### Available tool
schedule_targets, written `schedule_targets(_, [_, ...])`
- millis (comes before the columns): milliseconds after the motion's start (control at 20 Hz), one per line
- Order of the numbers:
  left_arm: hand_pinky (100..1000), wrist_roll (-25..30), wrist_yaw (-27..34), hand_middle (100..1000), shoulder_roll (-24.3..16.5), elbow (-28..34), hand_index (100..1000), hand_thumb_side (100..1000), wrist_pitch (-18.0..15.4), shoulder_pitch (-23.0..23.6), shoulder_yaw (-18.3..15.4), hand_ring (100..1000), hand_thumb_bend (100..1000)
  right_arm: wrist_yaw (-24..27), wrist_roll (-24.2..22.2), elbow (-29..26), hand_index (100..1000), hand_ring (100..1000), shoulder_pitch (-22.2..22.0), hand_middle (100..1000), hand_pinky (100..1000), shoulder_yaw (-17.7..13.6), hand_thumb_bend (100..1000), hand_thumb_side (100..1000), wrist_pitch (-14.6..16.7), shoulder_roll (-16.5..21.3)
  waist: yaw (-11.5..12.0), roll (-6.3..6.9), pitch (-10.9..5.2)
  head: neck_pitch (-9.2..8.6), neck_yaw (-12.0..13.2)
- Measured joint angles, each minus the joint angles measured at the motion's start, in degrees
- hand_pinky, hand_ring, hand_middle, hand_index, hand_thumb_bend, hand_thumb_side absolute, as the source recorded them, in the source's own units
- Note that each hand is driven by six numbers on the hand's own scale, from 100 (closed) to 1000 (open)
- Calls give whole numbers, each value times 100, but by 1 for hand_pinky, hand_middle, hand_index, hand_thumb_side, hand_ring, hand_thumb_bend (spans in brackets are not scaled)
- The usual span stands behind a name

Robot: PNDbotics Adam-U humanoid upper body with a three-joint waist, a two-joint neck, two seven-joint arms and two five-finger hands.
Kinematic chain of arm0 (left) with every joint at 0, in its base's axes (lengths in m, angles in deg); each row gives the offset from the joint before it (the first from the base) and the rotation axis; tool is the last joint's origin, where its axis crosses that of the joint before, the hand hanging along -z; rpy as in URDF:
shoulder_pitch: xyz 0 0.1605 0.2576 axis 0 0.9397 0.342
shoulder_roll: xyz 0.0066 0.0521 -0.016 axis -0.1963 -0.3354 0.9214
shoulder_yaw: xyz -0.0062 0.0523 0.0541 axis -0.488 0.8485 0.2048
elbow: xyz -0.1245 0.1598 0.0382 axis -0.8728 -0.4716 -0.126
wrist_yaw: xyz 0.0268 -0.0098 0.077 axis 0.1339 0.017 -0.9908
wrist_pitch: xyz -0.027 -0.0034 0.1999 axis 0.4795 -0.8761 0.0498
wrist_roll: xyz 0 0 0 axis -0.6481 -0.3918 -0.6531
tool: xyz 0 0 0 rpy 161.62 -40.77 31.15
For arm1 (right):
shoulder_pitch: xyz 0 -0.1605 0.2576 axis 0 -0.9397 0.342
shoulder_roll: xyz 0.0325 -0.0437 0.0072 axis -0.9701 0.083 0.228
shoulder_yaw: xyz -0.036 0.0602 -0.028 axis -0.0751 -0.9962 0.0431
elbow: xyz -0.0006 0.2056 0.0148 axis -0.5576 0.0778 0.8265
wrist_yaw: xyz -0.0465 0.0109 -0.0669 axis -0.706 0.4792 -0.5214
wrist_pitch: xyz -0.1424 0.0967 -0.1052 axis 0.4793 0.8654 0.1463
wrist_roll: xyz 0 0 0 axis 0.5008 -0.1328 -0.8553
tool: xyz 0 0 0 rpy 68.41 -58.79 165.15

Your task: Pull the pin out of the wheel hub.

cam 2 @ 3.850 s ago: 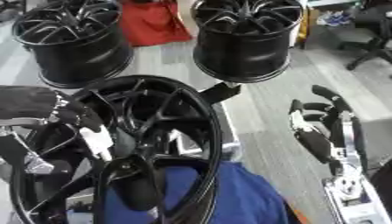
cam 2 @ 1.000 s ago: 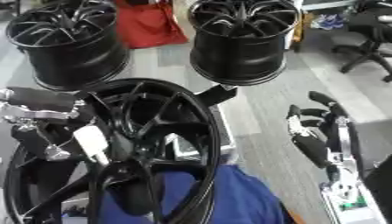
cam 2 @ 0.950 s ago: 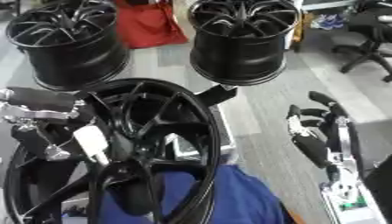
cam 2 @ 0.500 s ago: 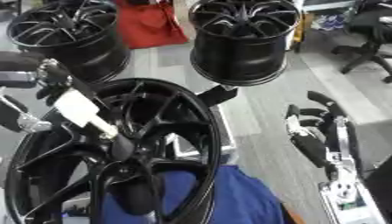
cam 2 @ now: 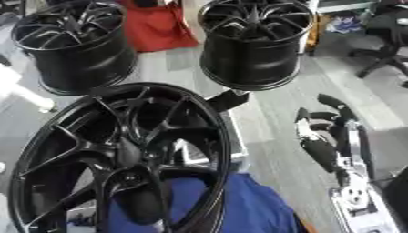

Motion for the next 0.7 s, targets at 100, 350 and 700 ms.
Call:
schedule_targets(100, [319, -53, -363, 439, -6, -416, 662, 100, 25, 243, -152, 402, 100, -1, 3, 0, 810, 683, -1, 801, 586, -13, 228, 269, -2, 0, 10, -2, -7, 0, -2])
schedule_targets(350, [361, -339, -1343, 473, 157, -1676, 691, 100, 111, 564, -437, 430, 100, -1, 8, 1, 810, 683, -2, 801, 586, -18, 228, 270, -3, -1, 15, -37, -6, 1, -17])
schedule_targets(700, [646, -1064, -2594, 658, 589, -3087, 841, 135, 246, 699, -667, 625, 282, -4, 18, 1, 810, 682, -2, 801, 586, -20, 228, 270, -12, -8, 10, -75, 19, 4, -24])
